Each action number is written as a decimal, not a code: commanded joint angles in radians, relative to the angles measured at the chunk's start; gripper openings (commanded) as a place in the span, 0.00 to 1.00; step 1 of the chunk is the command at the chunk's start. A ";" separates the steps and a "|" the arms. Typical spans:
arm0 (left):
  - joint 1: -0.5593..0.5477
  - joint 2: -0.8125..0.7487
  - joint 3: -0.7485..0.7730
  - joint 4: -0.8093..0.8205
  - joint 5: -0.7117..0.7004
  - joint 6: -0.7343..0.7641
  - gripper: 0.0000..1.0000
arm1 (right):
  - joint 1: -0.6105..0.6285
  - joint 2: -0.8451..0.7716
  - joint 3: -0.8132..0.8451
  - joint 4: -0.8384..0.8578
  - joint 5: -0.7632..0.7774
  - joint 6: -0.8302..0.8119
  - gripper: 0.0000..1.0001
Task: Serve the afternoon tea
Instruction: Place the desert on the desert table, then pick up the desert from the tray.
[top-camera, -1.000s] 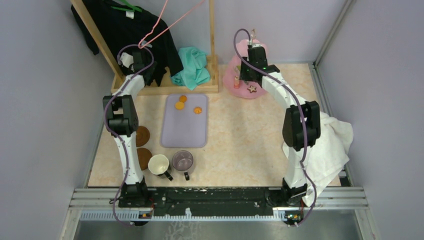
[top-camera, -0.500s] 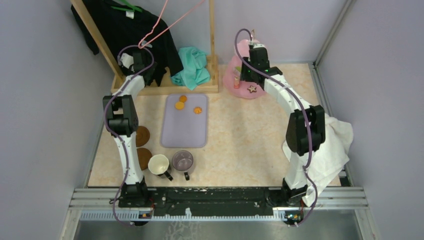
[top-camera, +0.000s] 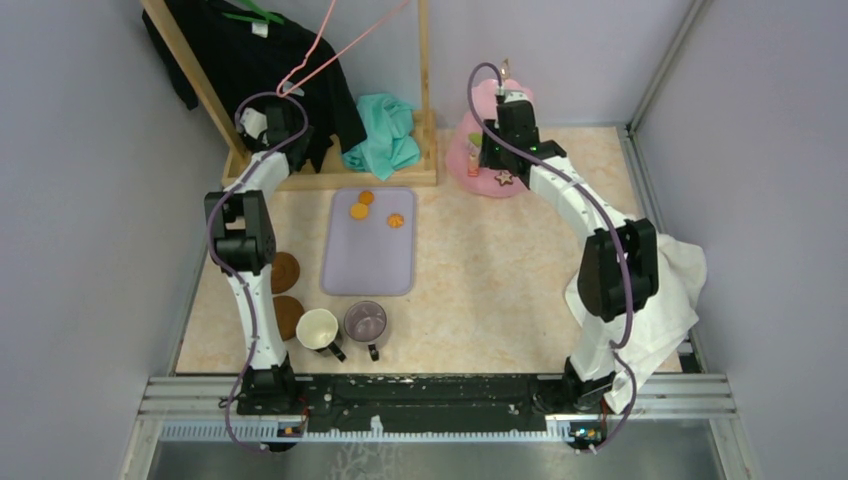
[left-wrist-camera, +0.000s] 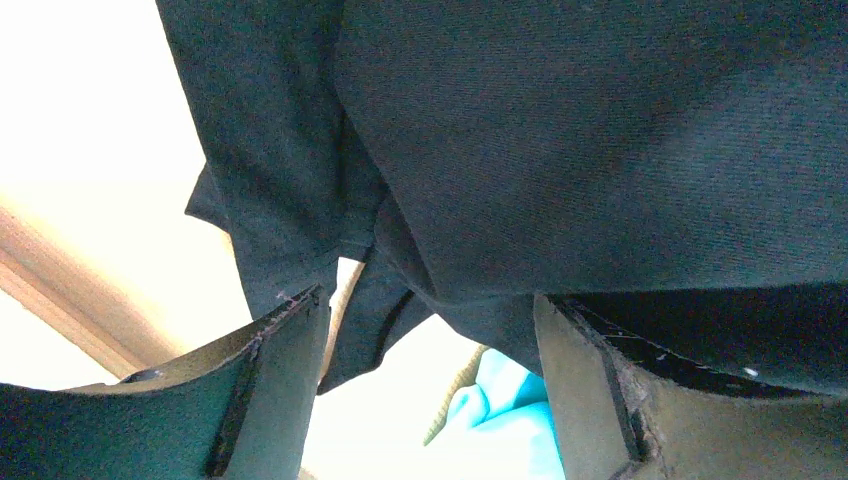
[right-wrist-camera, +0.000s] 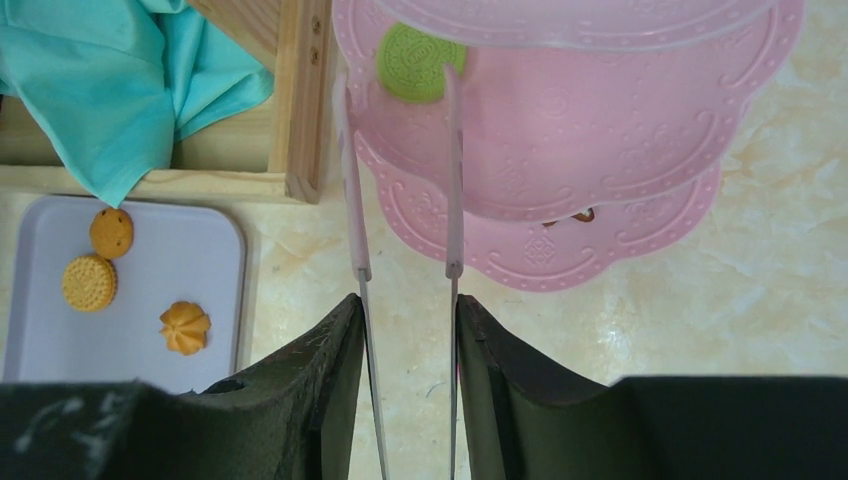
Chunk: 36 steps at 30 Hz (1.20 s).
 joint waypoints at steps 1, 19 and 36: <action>0.004 -0.069 -0.018 0.029 0.000 0.011 0.80 | 0.017 -0.086 -0.001 0.052 0.019 -0.002 0.37; 0.004 -0.124 -0.107 0.067 0.002 -0.003 0.80 | 0.154 -0.154 -0.042 0.066 -0.045 -0.091 0.32; 0.005 -0.223 -0.265 0.113 0.028 -0.024 0.80 | 0.331 0.019 0.028 0.149 -0.148 -0.176 0.29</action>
